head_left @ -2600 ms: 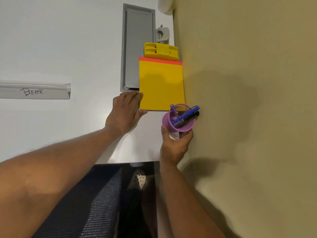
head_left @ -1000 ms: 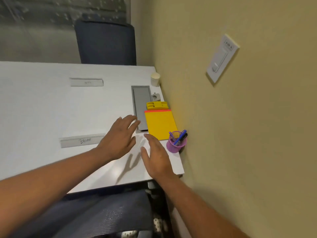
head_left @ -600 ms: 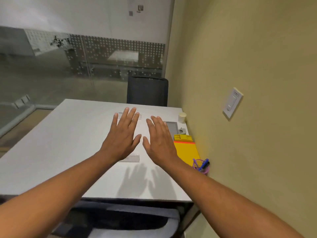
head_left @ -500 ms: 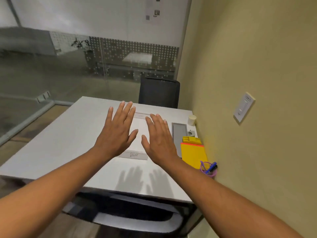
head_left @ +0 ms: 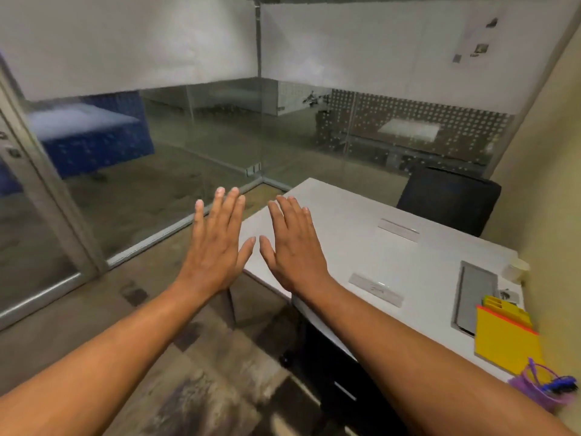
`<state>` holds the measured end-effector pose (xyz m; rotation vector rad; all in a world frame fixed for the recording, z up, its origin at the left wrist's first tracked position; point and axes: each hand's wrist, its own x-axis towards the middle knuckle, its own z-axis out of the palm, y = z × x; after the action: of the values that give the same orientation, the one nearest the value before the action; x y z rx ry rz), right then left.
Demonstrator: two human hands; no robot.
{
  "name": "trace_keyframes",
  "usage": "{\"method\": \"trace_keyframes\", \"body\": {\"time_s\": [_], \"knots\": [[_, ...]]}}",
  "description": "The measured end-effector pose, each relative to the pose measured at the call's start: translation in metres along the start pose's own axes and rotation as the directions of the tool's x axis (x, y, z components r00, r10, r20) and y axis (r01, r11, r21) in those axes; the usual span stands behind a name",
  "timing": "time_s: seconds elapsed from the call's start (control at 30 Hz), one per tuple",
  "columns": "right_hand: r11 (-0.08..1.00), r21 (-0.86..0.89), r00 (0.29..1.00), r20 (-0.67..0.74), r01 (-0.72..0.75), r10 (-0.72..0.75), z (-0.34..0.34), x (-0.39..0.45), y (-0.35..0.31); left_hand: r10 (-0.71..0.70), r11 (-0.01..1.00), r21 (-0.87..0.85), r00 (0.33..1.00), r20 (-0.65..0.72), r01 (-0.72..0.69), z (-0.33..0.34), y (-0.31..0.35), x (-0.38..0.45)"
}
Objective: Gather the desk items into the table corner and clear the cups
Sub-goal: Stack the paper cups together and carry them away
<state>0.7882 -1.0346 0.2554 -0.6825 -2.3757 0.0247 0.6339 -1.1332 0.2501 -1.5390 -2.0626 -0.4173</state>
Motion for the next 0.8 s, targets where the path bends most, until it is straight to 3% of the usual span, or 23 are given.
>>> {"method": "trace_keyframes", "body": {"time_s": [0.23,0.5,0.8], "knots": [[0.977,0.054,0.972,0.100,0.207,-0.212,0.097,0.042,-0.150,-0.208,0.975,0.080,0.978,0.003,0.207,-0.021,-0.156,-0.091],[0.947,0.167,0.921,0.237,0.276,-0.310,0.229,0.050,-0.338,-0.425,0.892,0.221,0.898,0.114,0.395,-0.014,-0.323,-0.219],[0.925,0.203,0.856,0.355,0.322,-0.377,0.321,0.074,-0.426,-0.604,0.789,0.267,0.778,0.173,0.553,-0.002,-0.436,-0.290]]}}
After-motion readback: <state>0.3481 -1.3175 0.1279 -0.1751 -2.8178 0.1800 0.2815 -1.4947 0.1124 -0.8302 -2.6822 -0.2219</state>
